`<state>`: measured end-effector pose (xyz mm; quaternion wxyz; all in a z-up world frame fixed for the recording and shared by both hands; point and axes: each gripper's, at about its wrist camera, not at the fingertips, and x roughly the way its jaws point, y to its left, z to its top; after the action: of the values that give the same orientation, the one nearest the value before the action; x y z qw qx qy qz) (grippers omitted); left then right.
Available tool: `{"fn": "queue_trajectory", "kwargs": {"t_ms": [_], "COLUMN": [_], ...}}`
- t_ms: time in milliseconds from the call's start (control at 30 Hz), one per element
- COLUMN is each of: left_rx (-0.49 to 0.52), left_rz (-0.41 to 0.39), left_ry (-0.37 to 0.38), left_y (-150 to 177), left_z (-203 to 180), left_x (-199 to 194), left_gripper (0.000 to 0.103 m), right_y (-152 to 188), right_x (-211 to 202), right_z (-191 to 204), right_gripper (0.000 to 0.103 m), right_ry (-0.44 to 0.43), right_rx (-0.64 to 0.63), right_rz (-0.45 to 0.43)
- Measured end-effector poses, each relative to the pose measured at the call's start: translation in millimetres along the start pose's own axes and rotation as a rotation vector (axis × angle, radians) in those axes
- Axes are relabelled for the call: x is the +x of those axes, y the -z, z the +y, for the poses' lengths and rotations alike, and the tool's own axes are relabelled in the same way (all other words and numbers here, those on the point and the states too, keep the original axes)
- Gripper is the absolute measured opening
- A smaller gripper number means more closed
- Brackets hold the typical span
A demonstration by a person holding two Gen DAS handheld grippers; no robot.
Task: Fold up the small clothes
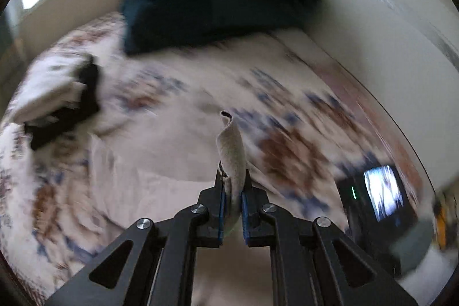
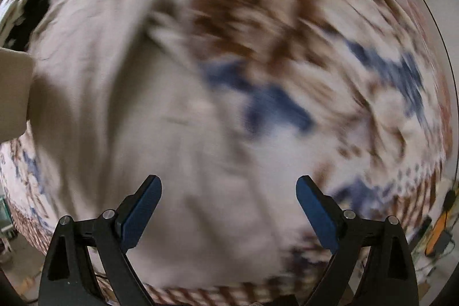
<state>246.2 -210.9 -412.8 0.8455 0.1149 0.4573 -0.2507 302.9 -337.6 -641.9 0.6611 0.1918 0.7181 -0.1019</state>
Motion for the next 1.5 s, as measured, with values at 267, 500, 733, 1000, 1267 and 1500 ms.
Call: {"fn": "queue_trajectory", "kwargs": {"t_ms": [267,500,733,1000,1267,1500], "left_rx": [0.099,-0.119,-0.344,-0.539,-0.426,-0.402], "left_rz": [0.276,0.312,0.291,0.194,0.265,0.313], "left_ry": [0.070,0.141,-0.077,-0.218,-0.326,-0.392], "left_y": [71,96,81,-8,-60,-34], "left_z": [-46,9,111,231,288,333], "left_x": [35,14,17,73,176,195], "left_gripper": [0.012,0.093,0.093,0.093,0.093,0.096], "right_y": [23,42,51,32,-95,-235], "right_x": [7,-24,-23,0,-83,-77], "right_z": [-69,-115,-58,-56,-48,38], "right_gripper": [0.096,0.096,0.096,0.096,0.096,0.096], "right_ry": [-0.077,-0.226,-0.246,-0.031,-0.219,-0.165], "right_rx": [0.078,0.078,-0.188,-0.191,-0.018,-0.056], "right_rz": [0.052,0.001,0.019,0.191,-0.055,-0.135]}}
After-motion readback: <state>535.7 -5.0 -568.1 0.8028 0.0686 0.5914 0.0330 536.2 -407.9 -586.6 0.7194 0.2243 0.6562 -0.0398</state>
